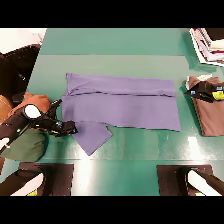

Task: Fold the shirts.

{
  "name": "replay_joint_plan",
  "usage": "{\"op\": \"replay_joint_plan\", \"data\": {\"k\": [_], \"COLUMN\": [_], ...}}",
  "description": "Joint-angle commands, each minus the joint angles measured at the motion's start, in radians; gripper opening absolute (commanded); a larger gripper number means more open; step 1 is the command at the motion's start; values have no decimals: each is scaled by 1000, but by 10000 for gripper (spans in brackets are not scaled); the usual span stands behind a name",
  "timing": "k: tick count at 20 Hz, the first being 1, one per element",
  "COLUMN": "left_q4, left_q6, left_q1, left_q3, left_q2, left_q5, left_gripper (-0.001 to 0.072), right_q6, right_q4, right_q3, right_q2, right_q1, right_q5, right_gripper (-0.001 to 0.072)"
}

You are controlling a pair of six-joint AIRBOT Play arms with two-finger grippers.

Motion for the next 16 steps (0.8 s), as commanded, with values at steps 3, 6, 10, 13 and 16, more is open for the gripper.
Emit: {"op": "replay_joint_plan", "data": {"k": [3, 6, 10, 13, 16], "left_q4": [-52, -88, -92, -85, -85], "left_q6": [3, 12, 30, 30, 31], "left_q1": [0, 0, 0, 0, 0], "left_q3": [-17, -16, -11, -11, -10], "left_q2": [1, 1, 43, 119, 140], "left_q5": [110, 158, 149, 134, 119], "left_gripper": [496, 24, 22, 22, 22], "right_q6": [0, 0, 1, 0, -9], "right_q4": [0, -13, -121, -165, -150], "right_q3": [-1, -1, -28, -197, -403], "right_q2": [11, 10, 11, 10, -30], "right_q1": [-1, -10, -79, -180, -268], "right_q5": [6, 10, 73, 90, 18], "right_gripper": [470, 469, 470, 564, 567]}}
